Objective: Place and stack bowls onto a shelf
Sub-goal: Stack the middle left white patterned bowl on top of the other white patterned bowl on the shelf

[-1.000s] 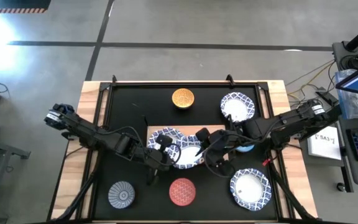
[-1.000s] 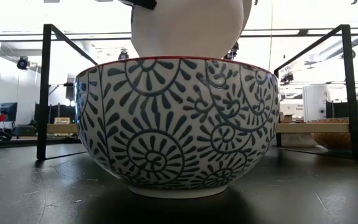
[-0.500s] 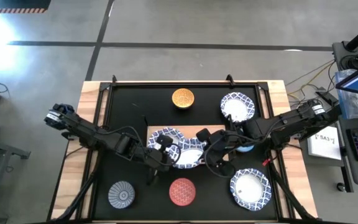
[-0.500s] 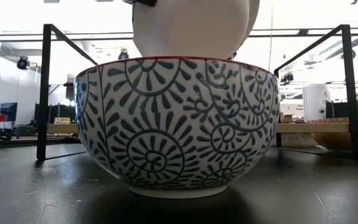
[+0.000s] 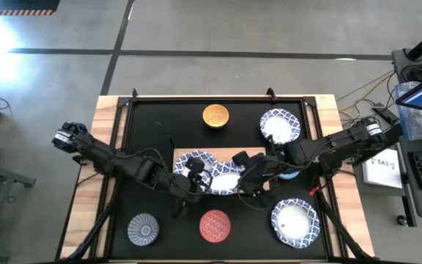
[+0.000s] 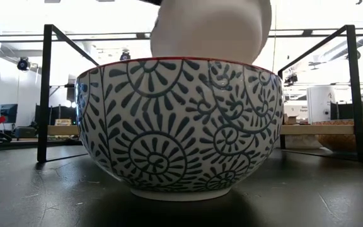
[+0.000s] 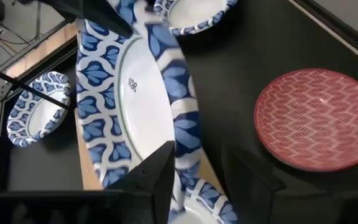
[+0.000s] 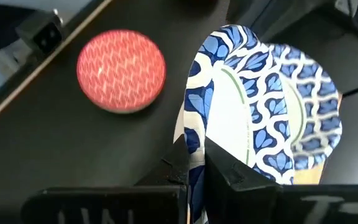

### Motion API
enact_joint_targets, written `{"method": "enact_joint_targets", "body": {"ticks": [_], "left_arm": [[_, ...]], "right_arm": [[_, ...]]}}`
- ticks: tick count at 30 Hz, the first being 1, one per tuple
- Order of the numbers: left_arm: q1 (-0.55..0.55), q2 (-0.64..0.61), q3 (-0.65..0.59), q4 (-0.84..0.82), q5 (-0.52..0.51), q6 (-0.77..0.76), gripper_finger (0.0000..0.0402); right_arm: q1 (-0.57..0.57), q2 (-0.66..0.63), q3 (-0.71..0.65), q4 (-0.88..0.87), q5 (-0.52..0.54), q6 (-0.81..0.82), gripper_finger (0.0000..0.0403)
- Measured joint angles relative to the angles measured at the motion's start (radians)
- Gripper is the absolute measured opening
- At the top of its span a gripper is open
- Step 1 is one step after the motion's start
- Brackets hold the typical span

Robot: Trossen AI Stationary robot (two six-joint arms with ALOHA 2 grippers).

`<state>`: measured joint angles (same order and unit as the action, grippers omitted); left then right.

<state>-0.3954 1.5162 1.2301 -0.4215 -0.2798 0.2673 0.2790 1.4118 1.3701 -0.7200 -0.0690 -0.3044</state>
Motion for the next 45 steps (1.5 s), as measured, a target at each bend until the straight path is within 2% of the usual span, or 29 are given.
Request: {"method": "enact_joint_targets", "body": {"ticks": [3, 11, 19, 28, 45], "left_arm": [[0.001, -0.019, 0.000, -0.011, -0.016, 0.031, 0.0134], [-0.010, -0.076, 0.001, -0.071, -0.105, 0.105, 0.0150], [-0.049, -0.092, 0.001, -0.150, -0.232, 0.132, 0.0151], [-0.060, -0.101, 0.001, -0.193, -0.259, 0.107, 0.0151], [-0.093, -0.101, 0.001, -0.240, -0.262, 0.045, 0.0151]], "right_arm": [[0.000, 0.006, 0.000, 0.001, 0.043, 0.004, 0.0012], [-0.001, 0.059, 0.000, 0.035, 0.255, -0.054, 0.0012], [0.000, 0.182, 0.000, 0.141, 0.287, -0.188, 0.0012], [-0.003, 0.259, 0.000, 0.275, 0.406, -0.270, 0.0012], [-0.021, 0.323, 0.000, 0.387, 0.350, -0.325, 0.0013]]}}
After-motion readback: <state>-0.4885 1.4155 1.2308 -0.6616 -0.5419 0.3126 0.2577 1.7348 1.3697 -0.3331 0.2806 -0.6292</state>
